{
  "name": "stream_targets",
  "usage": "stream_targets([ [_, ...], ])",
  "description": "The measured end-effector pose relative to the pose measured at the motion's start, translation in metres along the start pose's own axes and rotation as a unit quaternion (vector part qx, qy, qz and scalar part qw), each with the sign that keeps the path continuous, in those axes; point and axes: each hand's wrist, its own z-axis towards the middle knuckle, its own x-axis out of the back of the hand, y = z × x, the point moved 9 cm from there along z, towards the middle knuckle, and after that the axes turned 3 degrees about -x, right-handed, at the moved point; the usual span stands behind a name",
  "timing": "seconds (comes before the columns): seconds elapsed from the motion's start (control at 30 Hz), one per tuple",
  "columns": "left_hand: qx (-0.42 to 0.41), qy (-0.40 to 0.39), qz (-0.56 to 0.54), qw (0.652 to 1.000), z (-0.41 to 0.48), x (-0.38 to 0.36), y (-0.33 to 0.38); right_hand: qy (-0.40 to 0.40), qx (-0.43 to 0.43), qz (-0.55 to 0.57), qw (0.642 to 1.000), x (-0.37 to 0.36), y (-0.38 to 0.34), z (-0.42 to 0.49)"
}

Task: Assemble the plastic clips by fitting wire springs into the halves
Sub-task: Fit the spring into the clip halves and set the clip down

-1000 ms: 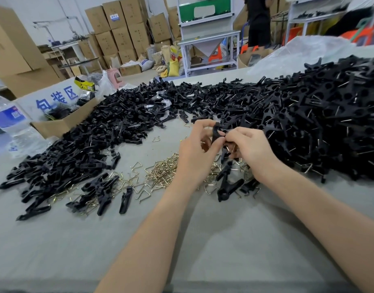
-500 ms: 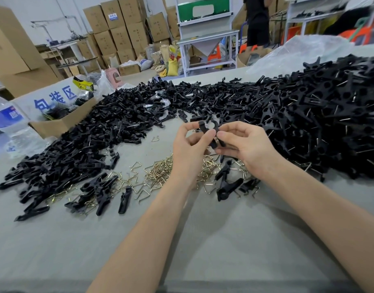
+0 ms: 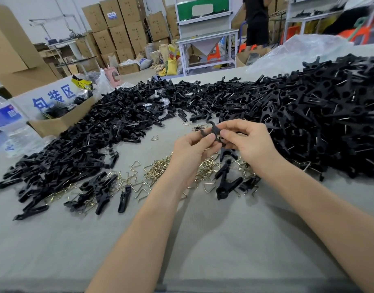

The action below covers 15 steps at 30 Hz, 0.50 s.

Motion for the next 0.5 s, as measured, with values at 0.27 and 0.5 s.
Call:
stream_targets([
  [0.27, 0.003, -0.023, 0.014, 1.0, -0.0008, -0.0043, 0.0016, 0.009, 0.027, -0.029, 0.999, 0.0044, -0.0074, 0.0018],
  [0.5, -0.003, -0.034, 0.04, 0.999, -0.0016, -0.0055, 0.0033, 0.007, 0.026, -0.06, 0.998, 0.0058, -0.004, 0.0041],
])
